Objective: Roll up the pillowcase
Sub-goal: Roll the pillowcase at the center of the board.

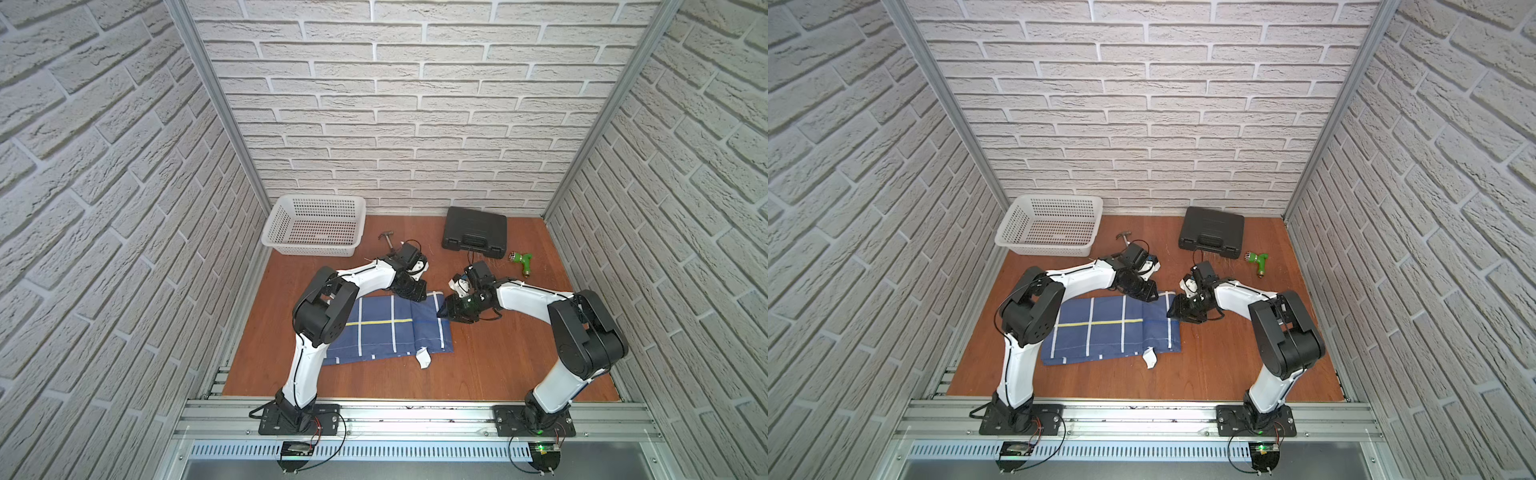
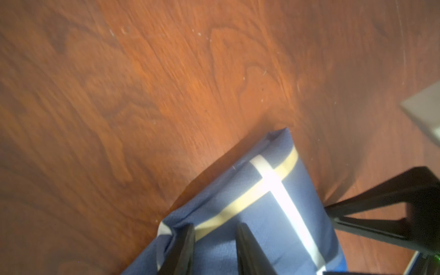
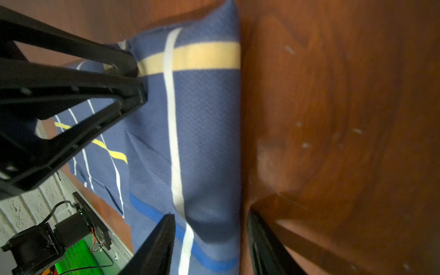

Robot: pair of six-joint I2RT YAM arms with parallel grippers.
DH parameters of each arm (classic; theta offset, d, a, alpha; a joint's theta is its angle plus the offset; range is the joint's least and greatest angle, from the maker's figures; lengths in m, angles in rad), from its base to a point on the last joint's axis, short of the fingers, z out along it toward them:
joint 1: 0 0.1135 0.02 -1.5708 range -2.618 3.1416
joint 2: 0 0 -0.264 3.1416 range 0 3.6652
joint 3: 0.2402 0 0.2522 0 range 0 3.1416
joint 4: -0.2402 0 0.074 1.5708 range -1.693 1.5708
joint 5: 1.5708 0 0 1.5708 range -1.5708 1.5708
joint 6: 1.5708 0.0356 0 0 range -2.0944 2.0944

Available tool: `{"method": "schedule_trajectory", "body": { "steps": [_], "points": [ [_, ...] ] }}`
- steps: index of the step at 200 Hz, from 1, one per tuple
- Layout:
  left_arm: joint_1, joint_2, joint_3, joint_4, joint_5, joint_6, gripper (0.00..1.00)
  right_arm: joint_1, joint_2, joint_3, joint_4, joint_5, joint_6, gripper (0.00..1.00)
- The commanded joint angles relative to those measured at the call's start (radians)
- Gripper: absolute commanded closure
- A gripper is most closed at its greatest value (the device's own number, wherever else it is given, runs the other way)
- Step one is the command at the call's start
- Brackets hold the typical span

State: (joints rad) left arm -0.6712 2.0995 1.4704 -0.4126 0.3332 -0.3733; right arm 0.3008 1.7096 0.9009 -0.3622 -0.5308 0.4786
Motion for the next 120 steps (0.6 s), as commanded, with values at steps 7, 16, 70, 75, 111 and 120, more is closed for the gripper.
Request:
{"method": "schedule_trajectory", "body": {
  "steps": [7, 16, 70, 75, 111, 120],
  "points": [
    [0.01, 0.034, -0.019, -0.032, 0.0, 0.02, 0.66, -0.005, 0.047, -0.027, 0.109, -0.085, 0.001, 0.47],
    [0.014, 0.031, -0.019, -0.035, 0.001, 0.021, 0.66, -0.006, 0.057, -0.038, 0.141, -0.105, 0.011, 0.49],
    [0.019, 0.013, -0.015, -0.051, 0.001, 0.022, 0.65, -0.017, 0.011, -0.044, 0.152, -0.13, 0.016, 0.8],
    [0.019, 0.011, -0.012, -0.051, 0.003, 0.02, 0.64, -0.017, -0.001, -0.041, 0.142, -0.122, 0.013, 0.82],
    [0.015, -0.037, 0.019, -0.037, 0.028, -0.011, 0.57, -0.018, -0.055, -0.01, -0.006, -0.019, -0.057, 0.98],
    [0.013, -0.056, 0.027, -0.034, 0.027, -0.018, 0.55, -0.019, -0.065, -0.002, -0.061, 0.017, -0.083, 0.98]
  ]
}}
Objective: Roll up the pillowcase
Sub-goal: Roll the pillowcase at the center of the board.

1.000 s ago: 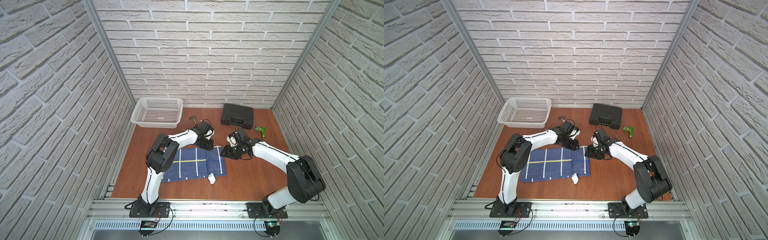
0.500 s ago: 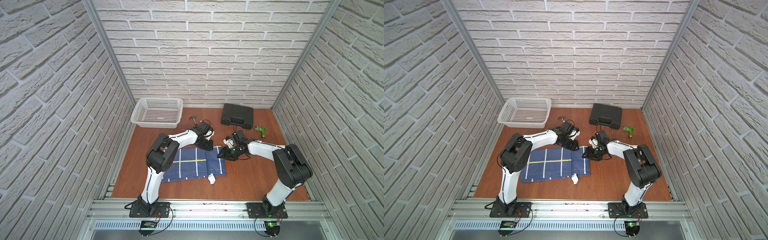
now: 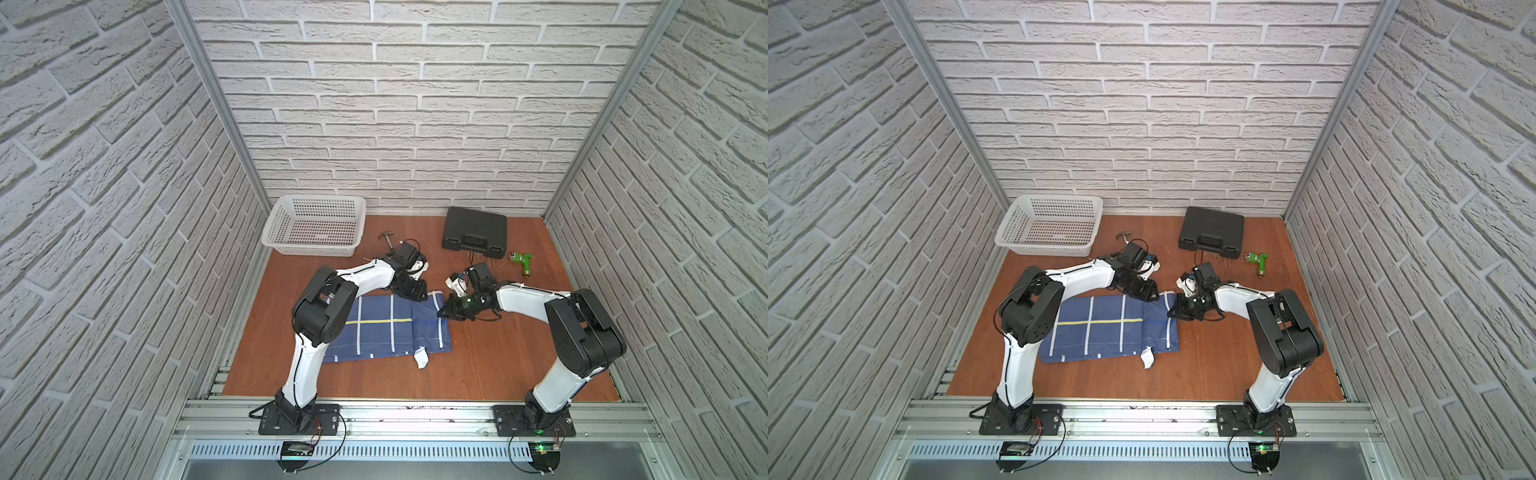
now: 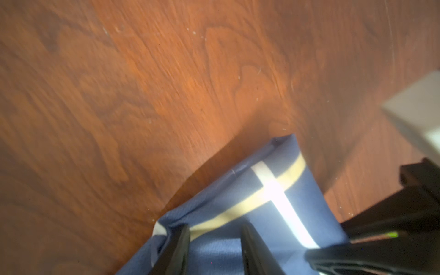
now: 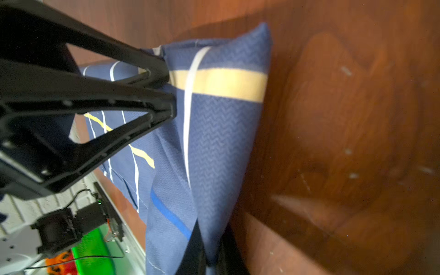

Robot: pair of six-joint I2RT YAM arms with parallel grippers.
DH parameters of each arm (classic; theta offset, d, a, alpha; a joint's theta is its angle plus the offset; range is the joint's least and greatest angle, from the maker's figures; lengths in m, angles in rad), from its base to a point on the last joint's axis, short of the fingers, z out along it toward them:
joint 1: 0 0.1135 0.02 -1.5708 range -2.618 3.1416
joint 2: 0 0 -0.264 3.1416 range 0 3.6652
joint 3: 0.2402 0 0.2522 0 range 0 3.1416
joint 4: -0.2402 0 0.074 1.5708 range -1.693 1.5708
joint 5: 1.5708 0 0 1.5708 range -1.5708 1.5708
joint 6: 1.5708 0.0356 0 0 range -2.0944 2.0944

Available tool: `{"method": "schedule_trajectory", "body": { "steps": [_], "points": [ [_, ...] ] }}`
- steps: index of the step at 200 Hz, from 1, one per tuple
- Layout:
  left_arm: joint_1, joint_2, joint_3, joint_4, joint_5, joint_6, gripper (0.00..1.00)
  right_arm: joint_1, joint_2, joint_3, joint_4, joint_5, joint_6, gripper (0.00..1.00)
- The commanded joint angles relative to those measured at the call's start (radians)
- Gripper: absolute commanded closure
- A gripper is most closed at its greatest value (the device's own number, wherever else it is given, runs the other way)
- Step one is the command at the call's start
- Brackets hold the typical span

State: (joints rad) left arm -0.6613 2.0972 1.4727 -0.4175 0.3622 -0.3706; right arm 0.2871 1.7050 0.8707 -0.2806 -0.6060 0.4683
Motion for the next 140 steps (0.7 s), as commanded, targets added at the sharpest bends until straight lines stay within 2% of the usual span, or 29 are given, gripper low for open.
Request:
{"method": "schedule_trajectory", "body": {
  "steps": [1, 37, 66, 90, 140],
  "points": [
    [0.003, -0.055, 0.026, -0.03, -0.002, -0.022, 0.55, -0.005, -0.062, 0.03, -0.15, 0.097, -0.075, 0.98],
    [0.004, -0.125, 0.043, -0.045, -0.006, -0.025, 0.5, -0.007, -0.123, 0.061, -0.365, 0.308, -0.12, 0.98],
    [0.005, -0.166, 0.012, -0.061, -0.013, -0.016, 0.5, 0.011, -0.182, 0.103, -0.469, 0.453, -0.066, 0.96],
    [0.009, -0.193, -0.042, -0.053, -0.019, -0.014, 0.49, 0.074, -0.193, 0.155, -0.533, 0.572, -0.019, 0.93],
    [0.015, -0.236, -0.146, -0.018, -0.026, -0.024, 0.49, 0.194, -0.159, 0.249, -0.612, 0.672, 0.031, 0.81]
  ]
}}
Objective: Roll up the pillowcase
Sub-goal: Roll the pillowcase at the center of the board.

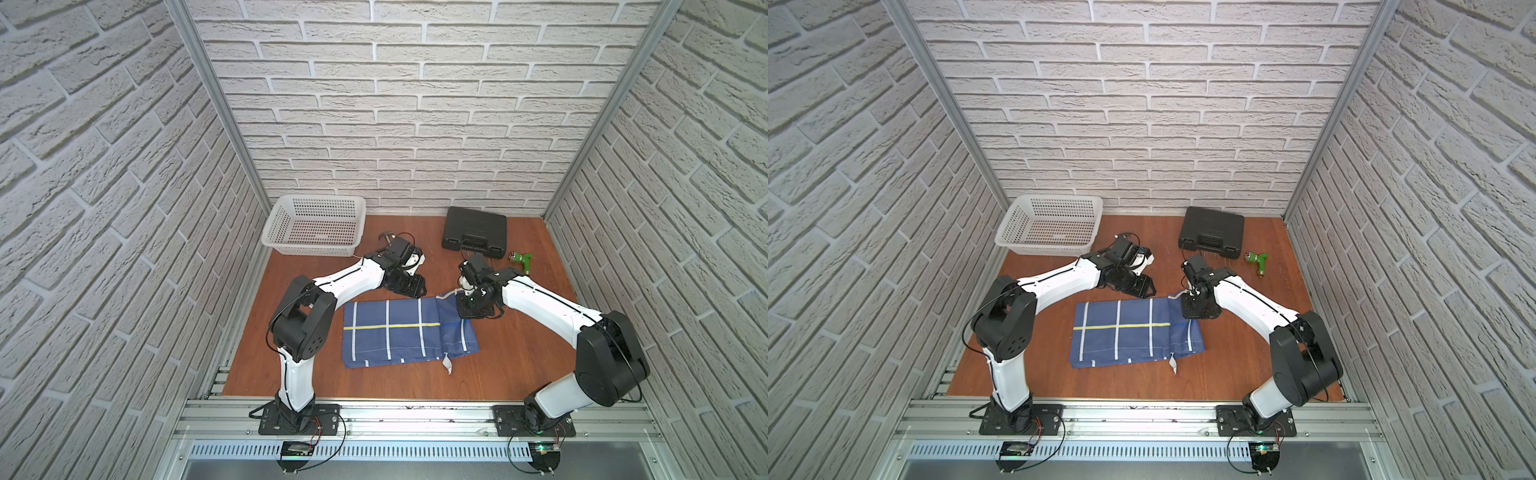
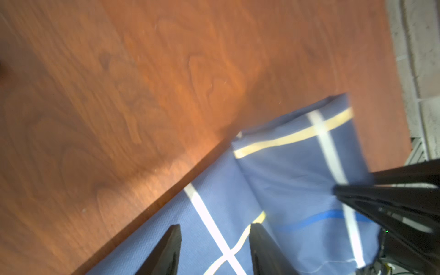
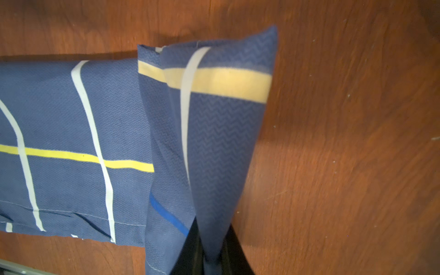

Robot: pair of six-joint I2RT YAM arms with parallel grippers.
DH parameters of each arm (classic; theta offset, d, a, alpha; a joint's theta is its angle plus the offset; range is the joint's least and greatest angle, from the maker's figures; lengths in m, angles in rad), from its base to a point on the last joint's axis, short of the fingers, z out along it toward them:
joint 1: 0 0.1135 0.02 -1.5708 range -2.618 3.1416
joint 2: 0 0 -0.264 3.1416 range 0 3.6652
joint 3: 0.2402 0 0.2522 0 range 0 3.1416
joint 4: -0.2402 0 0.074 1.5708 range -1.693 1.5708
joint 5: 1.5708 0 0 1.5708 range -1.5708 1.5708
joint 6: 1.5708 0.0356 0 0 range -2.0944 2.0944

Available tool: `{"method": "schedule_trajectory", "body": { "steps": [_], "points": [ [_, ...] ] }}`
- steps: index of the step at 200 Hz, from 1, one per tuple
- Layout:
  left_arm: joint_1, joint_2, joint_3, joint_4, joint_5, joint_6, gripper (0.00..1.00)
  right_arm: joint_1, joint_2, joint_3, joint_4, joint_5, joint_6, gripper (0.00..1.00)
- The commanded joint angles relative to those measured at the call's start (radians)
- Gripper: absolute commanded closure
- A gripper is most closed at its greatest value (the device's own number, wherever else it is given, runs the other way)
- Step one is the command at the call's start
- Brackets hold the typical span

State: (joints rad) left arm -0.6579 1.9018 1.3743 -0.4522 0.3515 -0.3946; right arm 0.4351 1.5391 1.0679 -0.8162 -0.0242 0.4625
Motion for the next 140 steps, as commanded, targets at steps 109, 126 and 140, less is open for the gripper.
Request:
{"method": "schedule_trajectory", "body": {
  "steps": [109, 126, 140],
  "points": [
    [0.088, -0.238, -0.256, 0.039, -0.033, -0.026, 0.49, 0.272, 0.179, 0.254, -0.098, 0.04, 0.057, 0.74],
    [0.107, -0.264, -0.29, 0.04, -0.032, -0.026, 0.49, 0.297, 0.216, 0.282, -0.097, 0.026, 0.056, 0.74],
    [0.118, -0.282, -0.309, 0.04, -0.03, -0.026, 0.48, 0.307, 0.243, 0.303, -0.095, 0.015, 0.063, 0.73]
  ]
}}
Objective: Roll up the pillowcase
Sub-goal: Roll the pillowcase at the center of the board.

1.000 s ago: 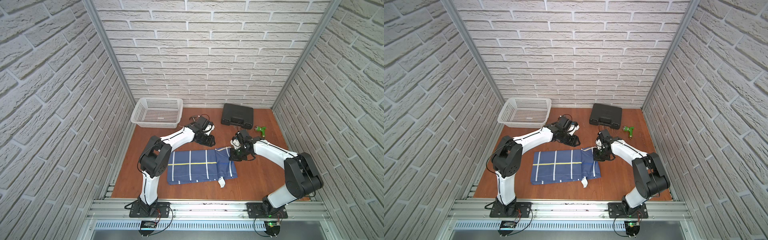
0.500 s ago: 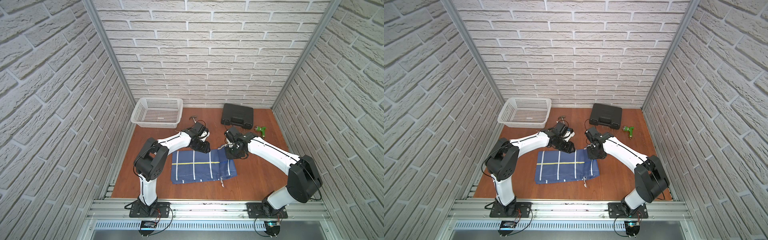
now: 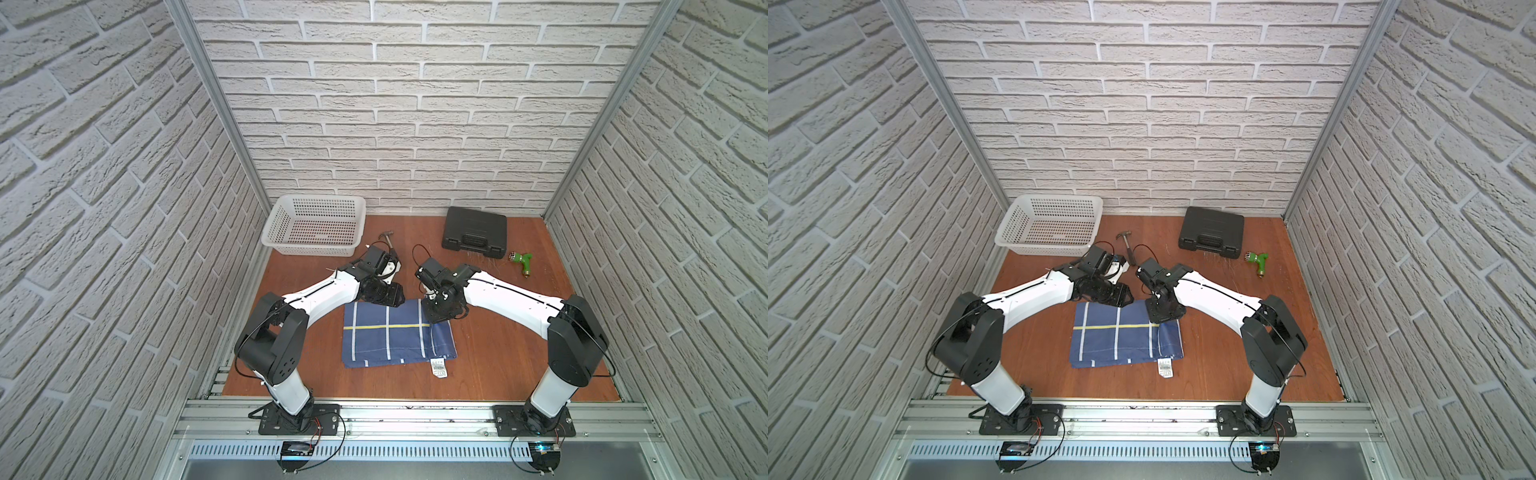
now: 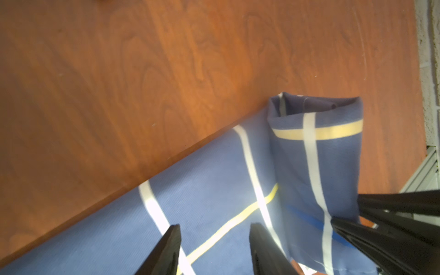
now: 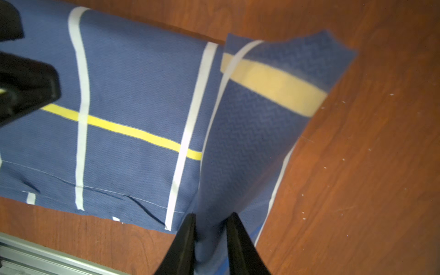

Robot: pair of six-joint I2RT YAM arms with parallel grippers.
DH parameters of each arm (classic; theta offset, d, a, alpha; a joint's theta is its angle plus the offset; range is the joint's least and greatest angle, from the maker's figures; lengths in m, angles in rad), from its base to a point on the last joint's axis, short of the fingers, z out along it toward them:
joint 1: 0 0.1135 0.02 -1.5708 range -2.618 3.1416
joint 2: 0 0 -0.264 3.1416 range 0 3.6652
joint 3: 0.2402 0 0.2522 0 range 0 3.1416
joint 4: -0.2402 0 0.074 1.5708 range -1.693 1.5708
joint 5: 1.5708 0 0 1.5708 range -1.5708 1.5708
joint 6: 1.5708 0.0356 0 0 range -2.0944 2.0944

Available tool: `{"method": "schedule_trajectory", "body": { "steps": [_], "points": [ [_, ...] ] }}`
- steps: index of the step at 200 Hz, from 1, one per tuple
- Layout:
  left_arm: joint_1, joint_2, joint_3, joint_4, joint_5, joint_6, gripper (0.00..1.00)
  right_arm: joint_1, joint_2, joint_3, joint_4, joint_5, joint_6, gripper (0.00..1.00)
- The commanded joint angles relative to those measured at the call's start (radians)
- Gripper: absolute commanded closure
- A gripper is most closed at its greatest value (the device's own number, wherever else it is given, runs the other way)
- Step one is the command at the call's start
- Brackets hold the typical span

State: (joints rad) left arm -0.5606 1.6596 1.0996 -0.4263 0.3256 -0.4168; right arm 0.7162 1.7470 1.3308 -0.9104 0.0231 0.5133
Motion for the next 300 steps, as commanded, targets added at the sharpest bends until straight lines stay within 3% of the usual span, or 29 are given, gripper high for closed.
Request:
{"method": "schedule_trajectory", "body": {
  "steps": [1, 118, 153, 197, 223, 248, 300],
  "points": [
    [0.021, -0.041, -0.034, 0.015, -0.004, -0.004, 0.48, 0.026, 0.036, 0.042, 0.0, -0.033, 0.012, 0.73],
    [0.049, -0.114, -0.11, 0.006, 0.004, -0.02, 0.48, 0.031, 0.197, 0.136, 0.157, -0.249, 0.061, 0.69],
    [0.044, -0.113, -0.113, 0.008, 0.01, -0.03, 0.48, 0.014, 0.108, 0.107, 0.176, -0.3, 0.056, 0.64],
    [-0.01, -0.105, -0.071, 0.023, 0.016, -0.055, 0.48, -0.1, -0.114, -0.003, 0.127, -0.31, 0.044, 0.64],
    [-0.047, -0.061, -0.011, 0.058, 0.013, -0.072, 0.49, -0.139, -0.179, -0.124, 0.142, -0.373, 0.019, 0.69],
    [-0.077, 0.033, 0.097, 0.068, 0.025, -0.059, 0.51, -0.137, -0.212, -0.255, 0.282, -0.493, 0.007, 0.72],
    [-0.102, 0.241, 0.27, 0.057, 0.074, -0.024, 0.61, -0.13, -0.163, -0.376, 0.357, -0.537, -0.047, 0.74]
  ]
}}
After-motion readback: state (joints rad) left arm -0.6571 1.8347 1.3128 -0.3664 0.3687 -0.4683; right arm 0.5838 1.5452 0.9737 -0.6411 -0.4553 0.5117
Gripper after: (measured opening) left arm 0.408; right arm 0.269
